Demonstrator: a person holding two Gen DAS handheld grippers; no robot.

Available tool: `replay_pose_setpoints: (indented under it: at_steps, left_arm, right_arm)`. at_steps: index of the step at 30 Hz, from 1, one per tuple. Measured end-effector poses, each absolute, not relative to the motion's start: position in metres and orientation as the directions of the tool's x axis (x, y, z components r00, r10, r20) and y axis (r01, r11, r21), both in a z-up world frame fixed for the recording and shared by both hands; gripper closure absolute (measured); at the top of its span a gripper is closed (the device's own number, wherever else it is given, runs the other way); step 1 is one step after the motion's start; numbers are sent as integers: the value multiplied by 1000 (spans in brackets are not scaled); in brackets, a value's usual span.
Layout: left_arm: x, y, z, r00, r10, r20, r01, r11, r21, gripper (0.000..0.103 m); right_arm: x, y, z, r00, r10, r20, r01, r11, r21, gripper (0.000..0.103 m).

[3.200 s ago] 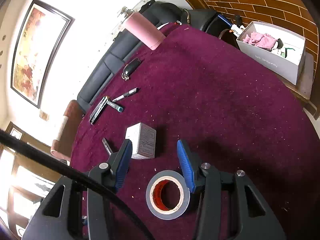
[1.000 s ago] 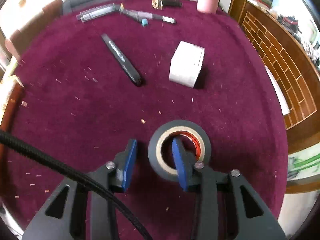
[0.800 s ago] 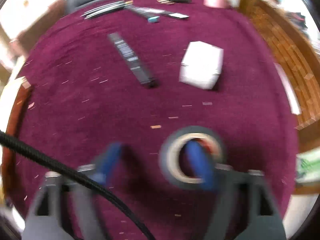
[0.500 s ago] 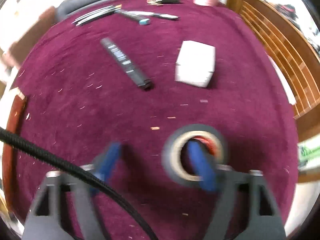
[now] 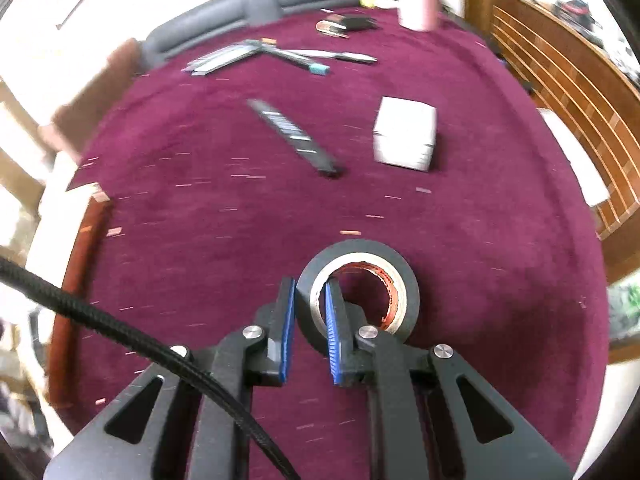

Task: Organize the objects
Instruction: 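Lower the dropper bottle into the tray while the right gripper carries the black tape roll there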

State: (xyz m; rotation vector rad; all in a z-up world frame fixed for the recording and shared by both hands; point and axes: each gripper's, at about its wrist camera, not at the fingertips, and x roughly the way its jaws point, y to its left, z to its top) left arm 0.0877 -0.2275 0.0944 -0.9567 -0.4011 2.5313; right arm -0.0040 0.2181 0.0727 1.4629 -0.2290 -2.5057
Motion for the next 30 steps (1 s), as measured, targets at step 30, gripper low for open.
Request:
replay_pose_setpoints:
  at_steps: [30]
  left_arm:
    - [65,-343,31,-668,184,-721,-15,-972,-234,80]
  right_arm:
    - [60,-154,82,-71,-632,-772,707,-577,408,90]
